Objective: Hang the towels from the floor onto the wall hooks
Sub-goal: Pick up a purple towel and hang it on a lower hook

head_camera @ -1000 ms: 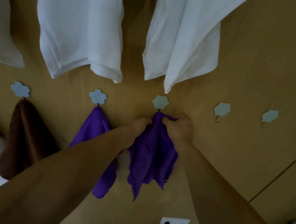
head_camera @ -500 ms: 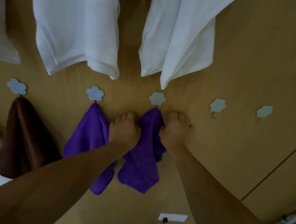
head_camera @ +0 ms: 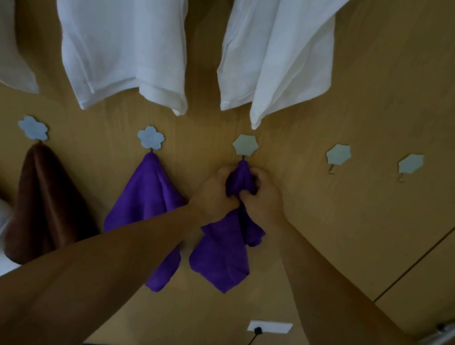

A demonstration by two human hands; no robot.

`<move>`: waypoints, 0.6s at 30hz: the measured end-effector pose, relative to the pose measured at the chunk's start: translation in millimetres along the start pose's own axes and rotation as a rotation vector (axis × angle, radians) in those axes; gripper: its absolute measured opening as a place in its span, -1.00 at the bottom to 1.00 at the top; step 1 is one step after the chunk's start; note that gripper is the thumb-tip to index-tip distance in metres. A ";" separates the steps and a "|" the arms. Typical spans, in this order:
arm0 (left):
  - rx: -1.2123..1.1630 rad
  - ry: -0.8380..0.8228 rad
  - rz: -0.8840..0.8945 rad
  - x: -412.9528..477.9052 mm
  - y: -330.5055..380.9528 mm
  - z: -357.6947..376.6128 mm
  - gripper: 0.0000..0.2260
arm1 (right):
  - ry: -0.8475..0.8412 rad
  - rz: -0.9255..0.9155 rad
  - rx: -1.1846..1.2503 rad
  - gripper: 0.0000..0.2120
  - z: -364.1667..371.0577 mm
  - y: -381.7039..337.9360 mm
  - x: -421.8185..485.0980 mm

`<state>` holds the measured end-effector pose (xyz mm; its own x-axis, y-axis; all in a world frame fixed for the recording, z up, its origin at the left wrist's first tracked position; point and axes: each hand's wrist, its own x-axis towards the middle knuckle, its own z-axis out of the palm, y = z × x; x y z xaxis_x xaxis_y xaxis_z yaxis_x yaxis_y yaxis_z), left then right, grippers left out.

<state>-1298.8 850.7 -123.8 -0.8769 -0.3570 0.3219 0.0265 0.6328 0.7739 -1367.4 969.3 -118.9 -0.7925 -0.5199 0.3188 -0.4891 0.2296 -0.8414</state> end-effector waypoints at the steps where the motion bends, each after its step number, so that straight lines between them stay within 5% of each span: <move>1: -0.040 -0.017 -0.019 0.9 0.4 -4.2 -0.48 | -0.032 0.063 0.105 -0.72 -4.9 -3.0 0.3; 4: -0.262 -0.119 -0.171 5.2 6.3 -23.8 -0.55 | -0.087 0.224 0.345 -0.70 -21.7 -8.1 2.7; 8: -0.213 -0.177 -0.399 8.3 7.5 -29.4 -0.63 | -0.160 0.273 0.196 -0.85 -25.5 -6.8 5.1; 13: 0.034 -0.169 -0.294 -2.4 -2.1 -6.4 -0.78 | -0.384 0.220 -0.157 -0.94 -18.3 30.0 -8.5; 18: 0.058 -0.177 -0.327 -8.8 -11.6 3.5 -0.74 | -0.355 0.267 -0.243 -0.68 -21.2 55.6 -23.3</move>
<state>-1293.1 848.9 -137.6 -0.9040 -0.4257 -0.0401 -0.2914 0.5448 0.7863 -1383.9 1011.6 -163.8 -0.7494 -0.6549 -0.0972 -0.3906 0.5559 -0.7338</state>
